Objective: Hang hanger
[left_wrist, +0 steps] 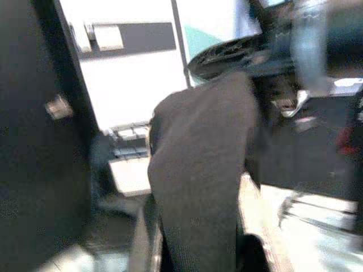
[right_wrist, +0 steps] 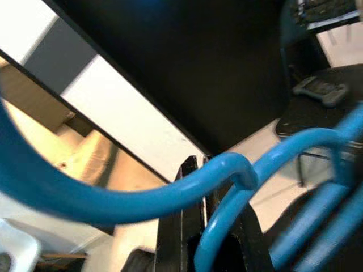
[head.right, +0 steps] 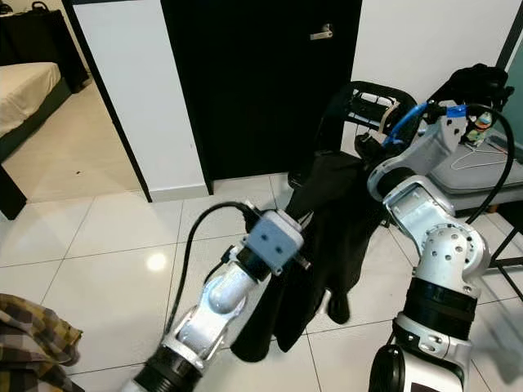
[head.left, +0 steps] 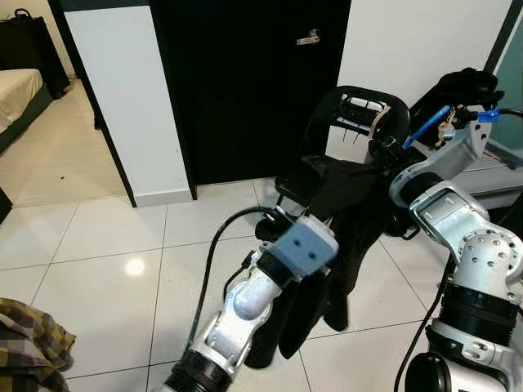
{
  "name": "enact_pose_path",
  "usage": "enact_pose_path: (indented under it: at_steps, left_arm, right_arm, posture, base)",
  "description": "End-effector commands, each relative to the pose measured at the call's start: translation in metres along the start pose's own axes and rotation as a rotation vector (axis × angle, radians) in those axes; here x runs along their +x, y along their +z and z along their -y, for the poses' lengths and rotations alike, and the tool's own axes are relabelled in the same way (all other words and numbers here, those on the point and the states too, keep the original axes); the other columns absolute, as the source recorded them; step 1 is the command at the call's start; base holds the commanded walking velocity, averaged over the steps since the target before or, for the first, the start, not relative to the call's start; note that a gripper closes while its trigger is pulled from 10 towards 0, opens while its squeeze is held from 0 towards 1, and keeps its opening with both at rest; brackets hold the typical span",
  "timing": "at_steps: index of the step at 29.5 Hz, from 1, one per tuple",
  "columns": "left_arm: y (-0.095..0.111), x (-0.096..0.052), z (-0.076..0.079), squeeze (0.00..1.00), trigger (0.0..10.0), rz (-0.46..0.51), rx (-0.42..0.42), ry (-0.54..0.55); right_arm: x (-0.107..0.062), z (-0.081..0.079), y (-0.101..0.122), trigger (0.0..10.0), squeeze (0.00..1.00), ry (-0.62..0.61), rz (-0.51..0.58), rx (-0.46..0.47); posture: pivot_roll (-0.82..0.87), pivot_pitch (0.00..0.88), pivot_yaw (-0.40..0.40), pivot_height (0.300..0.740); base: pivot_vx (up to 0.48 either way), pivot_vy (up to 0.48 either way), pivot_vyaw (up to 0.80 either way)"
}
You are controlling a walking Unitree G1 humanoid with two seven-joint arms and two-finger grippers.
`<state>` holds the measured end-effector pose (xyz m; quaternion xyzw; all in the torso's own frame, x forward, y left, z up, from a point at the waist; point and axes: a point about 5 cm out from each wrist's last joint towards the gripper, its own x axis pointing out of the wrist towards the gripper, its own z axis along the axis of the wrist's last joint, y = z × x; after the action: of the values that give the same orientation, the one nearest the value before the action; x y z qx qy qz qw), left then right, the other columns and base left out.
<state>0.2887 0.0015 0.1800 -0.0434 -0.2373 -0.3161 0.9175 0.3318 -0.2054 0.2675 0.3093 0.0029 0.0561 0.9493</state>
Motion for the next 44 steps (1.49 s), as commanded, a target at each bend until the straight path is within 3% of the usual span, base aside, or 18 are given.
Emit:
enact_pose_path:
  at_steps: [1, 2, 3, 4, 7, 8, 9, 14, 23, 26, 27, 28, 29, 30, 31, 32, 40, 44]
  left_arm:
    - [0.005, 0.003, 0.004, 1.00, 10.0, 0.030, -0.174, 0.032]
    - [0.005, 0.003, 0.004, 1.00, 10.0, 0.030, -0.174, 0.032]
    - [0.004, -0.001, 0.005, 1.00, 10.0, 0.009, -0.266, -0.036]
    - [0.002, -0.015, 0.002, 1.00, 10.0, -0.031, -0.381, -0.158]
    - [0.003, -0.026, 0.002, 1.00, 10.0, -0.048, -0.468, -0.256]
    - [0.010, -0.049, -0.011, 1.00, 10.0, -0.044, -0.574, -0.347]
    - [0.015, -0.055, -0.020, 1.00, 10.0, -0.019, -0.604, -0.348]
    - [0.039, -0.064, -0.045, 1.00, 10.0, 0.101, -0.699, -0.360]
    - [0.063, -0.063, -0.055, 1.00, 10.0, 0.227, -0.781, -0.435]
    - [0.067, -0.063, -0.061, 1.00, 10.0, 0.234, -0.802, -0.438]
    - [0.065, -0.062, -0.066, 0.92, 10.0, 0.213, -0.798, -0.426]
    - [0.065, -0.062, -0.068, 0.92, 10.0, 0.205, -0.799, -0.423]
    - [0.065, -0.062, -0.068, 0.92, 10.0, 0.205, -0.799, -0.423]
    - [0.065, -0.062, -0.071, 0.17, 10.0, 0.199, -0.794, -0.415]
    - [0.065, -0.061, -0.072, 0.17, 10.0, 0.196, -0.791, -0.410]
    - [0.065, -0.061, -0.076, 0.00, 10.0, 0.196, -0.792, -0.404]
    - [0.064, -0.061, -0.087, 0.00, 10.0, 0.168, -0.767, -0.409]
    - [0.062, -0.061, -0.090, 0.00, 10.0, 0.133, -0.725, -0.412]
  right_arm:
    - [0.001, -0.001, 0.001, 0.0, 0.00, 0.003, 0.007, -0.029]
    - [0.001, -0.001, 0.001, 0.0, 0.00, 0.003, 0.007, -0.029]
    - [0.000, 0.000, 0.003, 0.0, 0.00, 0.008, 0.008, -0.044]
    - [-0.002, 0.005, 0.006, 0.0, 0.00, 0.015, 0.013, -0.082]
    - [-0.003, 0.008, 0.009, 0.0, 0.00, 0.020, 0.016, -0.110]
    - [-0.007, 0.019, 0.016, 0.0, 0.00, 0.038, 0.018, -0.192]
    - [-0.009, 0.024, 0.017, 0.0, 0.00, 0.053, 0.002, -0.230]
    - [-0.016, 0.037, 0.010, 0.0, 0.00, 0.111, -0.096, -0.316]
    - [-0.021, 0.047, 0.001, 0.0, 0.00, 0.157, -0.185, -0.350]
    - [-0.028, 0.044, -0.001, 0.0, 0.00, 0.280, -0.227, -0.369]
    - [-0.044, 0.034, -0.005, 0.0, 0.00, 0.489, -0.280, -0.406]
    - [-0.051, 0.031, -0.007, 0.0, 0.00, 0.576, -0.307, -0.425]
    - [-0.051, 0.031, -0.007, 0.0, 0.00, 0.576, -0.307, -0.425]
    - [-0.060, 0.029, -0.009, 0.0, 0.00, 0.662, -0.345, -0.446]
    - [-0.066, 0.027, -0.011, 0.0, 0.00, 0.714, -0.371, -0.458]
    - [-0.075, 0.023, -0.012, 0.0, 0.00, 0.796, -0.402, -0.445]
    - [-0.101, 0.006, -0.009, 0.0, 0.00, 1.054, -0.461, -0.383]
    - [-0.104, 0.004, -0.005, 0.0, 0.00, 1.098, -0.464, -0.380]
  posture:
    - [-0.16, 0.000, -0.013, 0.740]
    - [-0.16, 0.000, -0.013, 0.740]
    - [-0.16, 0.000, -0.014, 0.740]
    - [-0.15, 0.000, -0.013, 0.740]
    - [-0.15, 0.000, -0.013, 0.740]
    - [-0.15, 0.000, -0.017, 0.740]
    - [-0.14, 0.000, -0.019, 0.740]
    - [-0.13, 0.000, -0.026, 0.740]
    - [-0.14, 0.000, -0.024, 0.740]
    - [-0.14, 0.000, -0.023, 0.740]
    - [-0.14, 0.000, -0.022, 0.740]
    - [-0.14, 0.000, -0.022, 0.740]
    - [-0.14, 0.000, -0.022, 0.740]
    - [-0.14, 0.000, -0.019, 0.740]
    - [-0.14, 0.000, -0.019, 0.740]
    - [-0.14, 0.000, -0.017, 0.740]
    - [-0.14, 0.000, -0.010, 0.740]
    - [-0.14, 0.000, -0.008, 0.740]
  base:
    - [0.000, 0.000, 0.00]
    - [0.000, 0.000, 0.00]
    - [0.000, 0.000, 0.00]
    - [0.000, 0.000, 0.00]
    - [0.000, 0.000, 0.00]
    - [0.000, 0.000, 0.00]
    - [0.000, 0.000, 0.00]
    - [0.000, 0.000, 0.00]
    - [0.000, 0.000, 0.00]
    - [0.000, 0.000, 0.00]
    - [0.000, 0.000, 0.00]
    - [0.000, 0.000, 0.00]
    - [0.000, 0.000, 0.00]
    - [0.000, 0.000, 0.00]
    - [0.000, 0.000, 0.00]
    - [0.000, 0.000, 0.00]
    - [0.000, 0.000, 0.00]
    - [0.000, 0.000, 0.00]
